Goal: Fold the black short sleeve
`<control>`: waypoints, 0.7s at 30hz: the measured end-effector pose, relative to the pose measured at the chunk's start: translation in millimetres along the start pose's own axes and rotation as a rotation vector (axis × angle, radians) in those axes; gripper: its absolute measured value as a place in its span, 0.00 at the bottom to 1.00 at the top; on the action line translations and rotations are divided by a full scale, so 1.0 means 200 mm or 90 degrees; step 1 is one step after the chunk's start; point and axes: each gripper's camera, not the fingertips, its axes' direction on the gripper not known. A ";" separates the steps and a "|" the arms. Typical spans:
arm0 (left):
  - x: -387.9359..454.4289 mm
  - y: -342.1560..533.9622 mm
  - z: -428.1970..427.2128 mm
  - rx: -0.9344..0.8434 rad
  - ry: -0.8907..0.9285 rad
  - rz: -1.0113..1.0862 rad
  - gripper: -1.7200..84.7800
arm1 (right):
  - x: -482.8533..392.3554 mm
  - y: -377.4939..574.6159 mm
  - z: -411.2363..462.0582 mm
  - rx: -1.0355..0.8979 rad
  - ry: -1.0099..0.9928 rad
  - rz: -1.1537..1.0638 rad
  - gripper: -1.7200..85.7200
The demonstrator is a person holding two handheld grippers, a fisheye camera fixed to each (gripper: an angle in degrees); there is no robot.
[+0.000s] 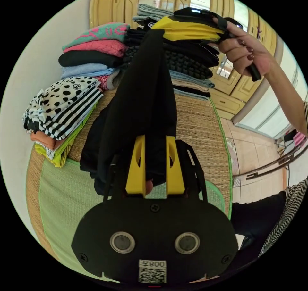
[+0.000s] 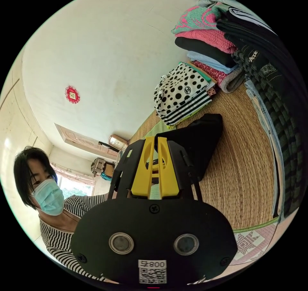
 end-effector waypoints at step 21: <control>0.60 0.12 -0.37 0.014 -0.035 0.009 0.03 | 0.15 0.09 -0.11 -0.005 0.015 0.016 0.04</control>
